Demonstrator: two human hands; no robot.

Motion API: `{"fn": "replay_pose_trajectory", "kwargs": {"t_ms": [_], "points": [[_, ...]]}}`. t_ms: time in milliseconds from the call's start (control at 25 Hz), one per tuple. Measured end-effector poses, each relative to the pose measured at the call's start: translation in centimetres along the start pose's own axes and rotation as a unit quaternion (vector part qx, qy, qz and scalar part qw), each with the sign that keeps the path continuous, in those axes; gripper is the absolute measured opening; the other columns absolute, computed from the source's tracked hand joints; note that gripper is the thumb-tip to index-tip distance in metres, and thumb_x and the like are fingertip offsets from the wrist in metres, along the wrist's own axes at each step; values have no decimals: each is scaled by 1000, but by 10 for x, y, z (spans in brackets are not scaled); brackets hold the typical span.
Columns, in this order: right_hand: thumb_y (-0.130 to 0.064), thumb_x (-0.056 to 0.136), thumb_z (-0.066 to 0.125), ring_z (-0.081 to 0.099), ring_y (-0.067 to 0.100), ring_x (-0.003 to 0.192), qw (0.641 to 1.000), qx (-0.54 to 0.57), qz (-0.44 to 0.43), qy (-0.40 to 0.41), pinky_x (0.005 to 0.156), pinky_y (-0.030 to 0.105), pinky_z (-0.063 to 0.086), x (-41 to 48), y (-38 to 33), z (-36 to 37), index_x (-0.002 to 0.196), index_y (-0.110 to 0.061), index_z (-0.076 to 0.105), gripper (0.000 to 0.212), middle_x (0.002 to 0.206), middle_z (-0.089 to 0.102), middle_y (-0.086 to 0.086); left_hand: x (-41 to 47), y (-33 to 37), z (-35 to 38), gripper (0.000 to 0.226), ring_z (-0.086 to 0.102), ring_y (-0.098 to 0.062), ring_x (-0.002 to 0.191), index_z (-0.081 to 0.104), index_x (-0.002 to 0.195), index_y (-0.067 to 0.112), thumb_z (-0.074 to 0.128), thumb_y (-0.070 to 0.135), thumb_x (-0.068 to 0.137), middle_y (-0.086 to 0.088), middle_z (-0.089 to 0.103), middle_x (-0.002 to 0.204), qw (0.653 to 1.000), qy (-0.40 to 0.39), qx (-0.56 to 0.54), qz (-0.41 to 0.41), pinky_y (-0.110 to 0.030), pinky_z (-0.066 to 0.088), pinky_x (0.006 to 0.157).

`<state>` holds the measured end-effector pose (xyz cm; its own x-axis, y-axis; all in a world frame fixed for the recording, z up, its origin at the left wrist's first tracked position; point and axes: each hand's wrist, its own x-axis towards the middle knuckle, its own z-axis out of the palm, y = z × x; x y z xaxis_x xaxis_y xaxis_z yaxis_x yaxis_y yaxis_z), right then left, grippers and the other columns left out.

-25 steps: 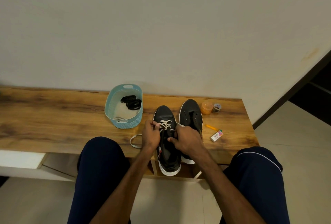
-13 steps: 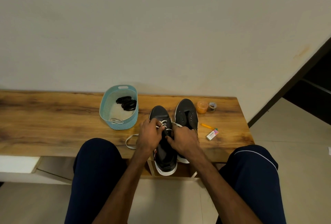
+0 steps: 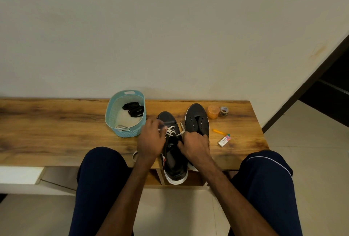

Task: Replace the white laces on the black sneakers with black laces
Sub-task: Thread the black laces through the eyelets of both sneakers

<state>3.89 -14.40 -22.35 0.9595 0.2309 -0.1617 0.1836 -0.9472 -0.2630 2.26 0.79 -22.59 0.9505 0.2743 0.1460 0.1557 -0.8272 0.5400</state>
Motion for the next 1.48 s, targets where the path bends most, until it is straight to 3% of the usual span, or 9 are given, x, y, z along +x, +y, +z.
{"fn": "replay_pose_trajectory", "kwargs": {"t_ms": [240, 360, 480, 600, 720, 920, 1040, 1200, 1480], "points": [[-39, 97, 51, 63, 26, 97, 1000, 0, 10, 10, 96, 47, 40, -3, 1, 0, 103, -16, 63, 26, 98, 68, 4, -11, 18, 8, 21, 60, -16, 97, 60, 112, 22, 55, 38, 98, 2, 62, 109, 993, -40, 111, 9, -29, 44, 72], [-39, 97, 52, 64, 26, 94, 1000, 1, 21, 9, 98, 47, 41, -2, 3, -2, 100, -16, 63, 25, 96, 67, 5, -3, 8, -1, 16, 60, -19, 94, 60, 106, 16, 53, 29, 100, -1, 61, 103, 977, 91, -147, -127, -32, 49, 73], [-39, 96, 52, 64, 27, 92, 1000, -6, 25, 10, 97, 47, 40, -1, 2, -3, 97, -17, 63, 25, 94, 68, 4, 9, -4, -25, 17, 61, -27, 105, 53, 115, 13, 49, 24, 102, -3, 57, 108, 869, 190, -346, -299, -42, 55, 83], [-39, 96, 52, 64, 26, 91, 1000, -5, 21, 4, 98, 48, 40, -1, 0, -4, 97, -18, 63, 24, 92, 67, 2, 2, -5, -23, 31, 56, -22, 113, 51, 126, 15, 58, 23, 96, -3, 53, 127, 974, 188, -56, -113, -33, 51, 80], [-38, 96, 51, 64, 26, 92, 1000, -10, 16, 8, 98, 49, 40, -2, 0, -3, 101, -17, 62, 24, 94, 68, 3, -9, 12, -1, 35, 54, -18, 115, 53, 132, 23, 55, 30, 98, 2, 51, 134, 994, -15, 83, 72, -31, 49, 83], [-38, 97, 50, 63, 26, 94, 1000, 6, 11, 17, 98, 48, 38, -4, 3, -1, 102, -17, 61, 23, 96, 68, 3, -14, 17, 18, 22, 59, -15, 95, 57, 117, 22, 53, 35, 100, 2, 58, 116, 982, -45, 177, 44, -26, 42, 69], [-39, 97, 50, 64, 26, 93, 1000, -3, 11, 15, 98, 48, 38, -3, 3, -2, 100, -17, 60, 24, 94, 68, 4, -10, 12, 12, 10, 62, -16, 77, 58, 98, 19, 56, 29, 99, 0, 64, 95, 990, 37, -70, -118, -32, 50, 62], [-41, 95, 52, 64, 28, 97, 1000, -3, 8, 9, 97, 49, 39, -2, 1, -1, 104, -17, 58, 27, 98, 67, 5, -3, -9, -7, 9, 68, -20, 74, 52, 105, 18, 55, 25, 99, -7, 67, 98, 897, 99, -290, -320, -44, 60, 65], [-31, 99, 49, 41, 25, 125, 992, 10, -117, 34, 103, 49, 38, 13, -8, 10, 136, -21, 51, 38, 137, 45, 4, -34, 4, 7, 59, 50, -24, 119, 44, 134, 15, 71, 38, 87, -10, 38, 137, 993, -24, -18, -113, -34, 50, 89]]}}
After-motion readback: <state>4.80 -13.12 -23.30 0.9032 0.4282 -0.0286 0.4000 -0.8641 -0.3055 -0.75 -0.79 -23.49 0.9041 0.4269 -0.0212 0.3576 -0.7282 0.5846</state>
